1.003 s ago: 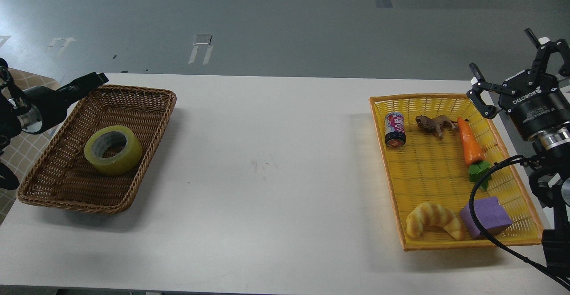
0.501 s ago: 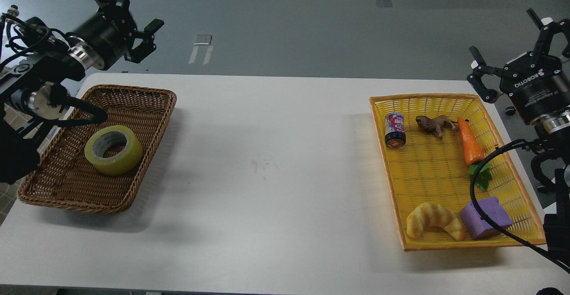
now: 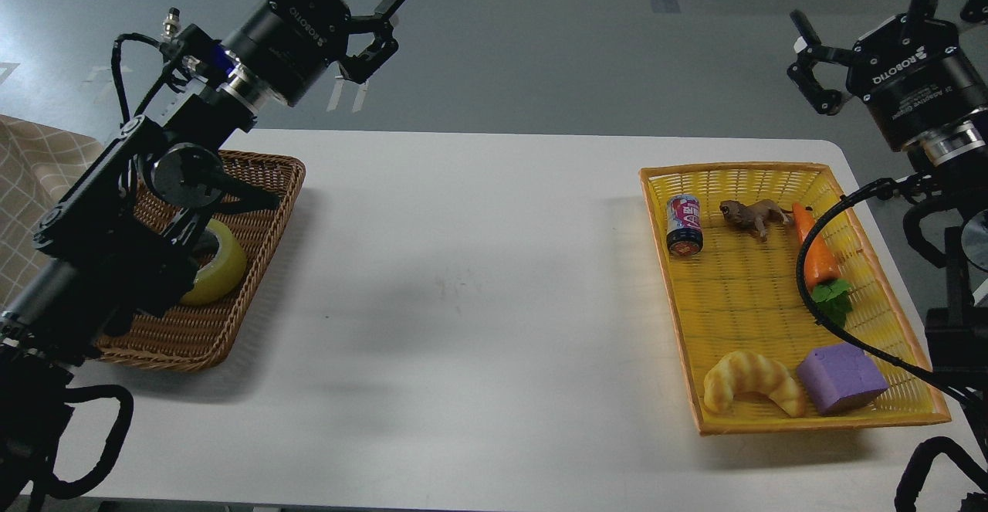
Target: Place and transfer tape with both arms
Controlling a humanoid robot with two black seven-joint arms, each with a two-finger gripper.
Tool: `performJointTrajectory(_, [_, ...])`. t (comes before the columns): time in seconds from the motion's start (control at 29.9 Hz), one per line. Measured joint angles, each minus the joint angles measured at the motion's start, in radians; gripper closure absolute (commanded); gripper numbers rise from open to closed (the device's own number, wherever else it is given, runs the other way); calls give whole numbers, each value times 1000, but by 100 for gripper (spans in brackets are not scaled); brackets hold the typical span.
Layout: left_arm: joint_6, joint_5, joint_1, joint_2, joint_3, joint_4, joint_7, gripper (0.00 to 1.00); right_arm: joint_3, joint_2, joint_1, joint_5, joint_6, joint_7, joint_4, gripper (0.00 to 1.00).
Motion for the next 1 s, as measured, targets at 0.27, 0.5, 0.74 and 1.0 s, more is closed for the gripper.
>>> performJointTrajectory(0.27, [-1, 5, 75, -22, -23, 52, -51, 2, -26, 21, 18, 4, 0, 34, -92, 0])
performJointTrajectory(0.5, [-1, 4, 96, -44, -30, 119, -103, 2, -28, 56, 28, 4, 0, 68, -163, 0])
performJointTrajectory(0.74, [-1, 2, 128, -51, -85, 108, -104, 2, -106, 59, 70, 4, 0, 61, -150, 0])
performJointTrajectory(1.0, [-1, 3, 131, -41, -87, 76, -99, 2, -112, 72, 72, 5, 0, 68, -118, 0])
